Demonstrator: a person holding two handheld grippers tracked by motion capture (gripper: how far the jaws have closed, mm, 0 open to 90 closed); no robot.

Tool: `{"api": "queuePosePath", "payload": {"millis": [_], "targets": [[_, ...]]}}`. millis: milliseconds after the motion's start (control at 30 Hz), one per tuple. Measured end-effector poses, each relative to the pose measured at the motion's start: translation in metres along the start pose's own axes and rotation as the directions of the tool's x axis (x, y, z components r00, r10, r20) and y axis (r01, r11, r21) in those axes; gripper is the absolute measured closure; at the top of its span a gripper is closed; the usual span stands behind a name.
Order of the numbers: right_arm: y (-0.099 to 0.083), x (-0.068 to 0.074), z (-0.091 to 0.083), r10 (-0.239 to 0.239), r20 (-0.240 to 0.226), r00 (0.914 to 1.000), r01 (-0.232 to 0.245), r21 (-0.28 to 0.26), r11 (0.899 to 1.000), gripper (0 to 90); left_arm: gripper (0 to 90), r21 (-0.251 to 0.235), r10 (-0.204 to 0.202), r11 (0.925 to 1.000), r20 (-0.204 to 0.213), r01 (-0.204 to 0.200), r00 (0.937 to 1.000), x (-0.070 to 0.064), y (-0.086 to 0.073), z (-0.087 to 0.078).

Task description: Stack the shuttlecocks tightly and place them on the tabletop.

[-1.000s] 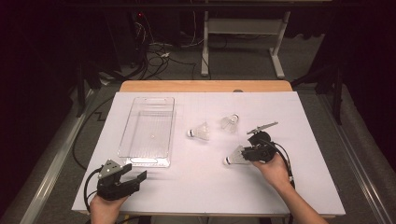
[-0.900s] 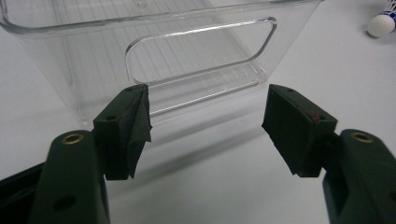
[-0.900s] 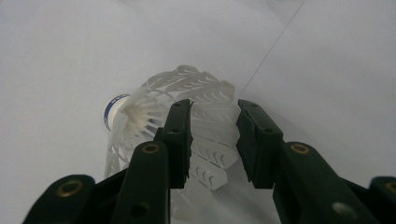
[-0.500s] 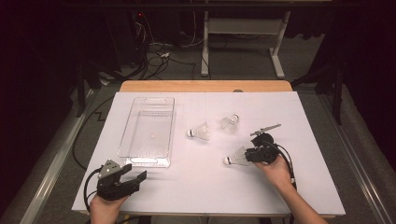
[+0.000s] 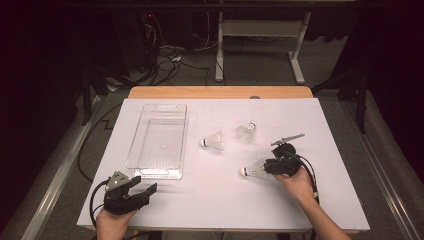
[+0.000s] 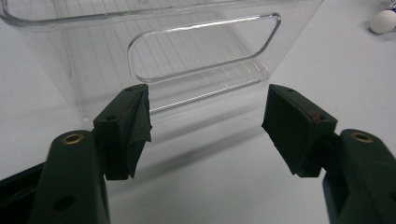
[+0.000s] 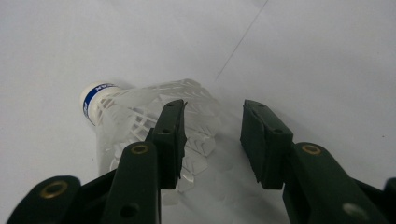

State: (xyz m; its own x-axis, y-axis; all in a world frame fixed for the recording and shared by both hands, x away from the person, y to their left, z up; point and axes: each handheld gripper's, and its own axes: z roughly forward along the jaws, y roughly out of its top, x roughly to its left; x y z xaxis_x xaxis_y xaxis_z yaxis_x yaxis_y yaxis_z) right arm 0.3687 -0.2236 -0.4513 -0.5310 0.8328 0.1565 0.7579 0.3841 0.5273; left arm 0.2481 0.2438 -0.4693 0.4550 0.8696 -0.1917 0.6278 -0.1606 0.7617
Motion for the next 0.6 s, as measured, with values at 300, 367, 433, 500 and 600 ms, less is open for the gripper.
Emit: {"api": "queuePosePath", "payload": {"millis": [300, 367, 433, 500, 600], "targets": [[-0.0041, -0.0055, -0.0037, 0.011, 0.008, 0.9999, -0.011, -0.019, 1.000, 56.2, 32.8, 0.004, 0.001, 1.0000, 0.000, -0.001, 1.0000, 0.0000, 0.0001, 0.0000], [-0.0049, -0.0065, -0.0048, 0.012, 0.010, 0.9999, -0.011, -0.027, 1.000, 55.5, 32.8, 0.004, 0.001, 1.0000, 0.000, -0.001, 1.0000, 0.0000, 0.0001, 0.0000], [-0.0062, -0.0072, -0.0063, 0.012, 0.009, 0.9999, -0.012, -0.036, 0.999, 54.9, 32.8, 0.005, 0.001, 1.0000, 0.000, -0.001, 1.0000, -0.0001, 0.0001, 0.0000], [-0.0073, -0.0074, -0.0076, 0.014, 0.010, 0.9998, -0.014, -0.043, 0.999, 54.4, 32.8, 0.004, 0.001, 1.0000, 0.000, -0.001, 1.0000, -0.0001, 0.0000, 0.0000], [-0.0093, -0.0079, -0.0099, 0.012, 0.015, 0.9998, -0.011, -0.055, 0.998, 53.7, 32.8, 0.004, 0.001, 1.0000, 0.000, -0.001, 1.0000, -0.0001, 0.0001, 0.0000]]}}
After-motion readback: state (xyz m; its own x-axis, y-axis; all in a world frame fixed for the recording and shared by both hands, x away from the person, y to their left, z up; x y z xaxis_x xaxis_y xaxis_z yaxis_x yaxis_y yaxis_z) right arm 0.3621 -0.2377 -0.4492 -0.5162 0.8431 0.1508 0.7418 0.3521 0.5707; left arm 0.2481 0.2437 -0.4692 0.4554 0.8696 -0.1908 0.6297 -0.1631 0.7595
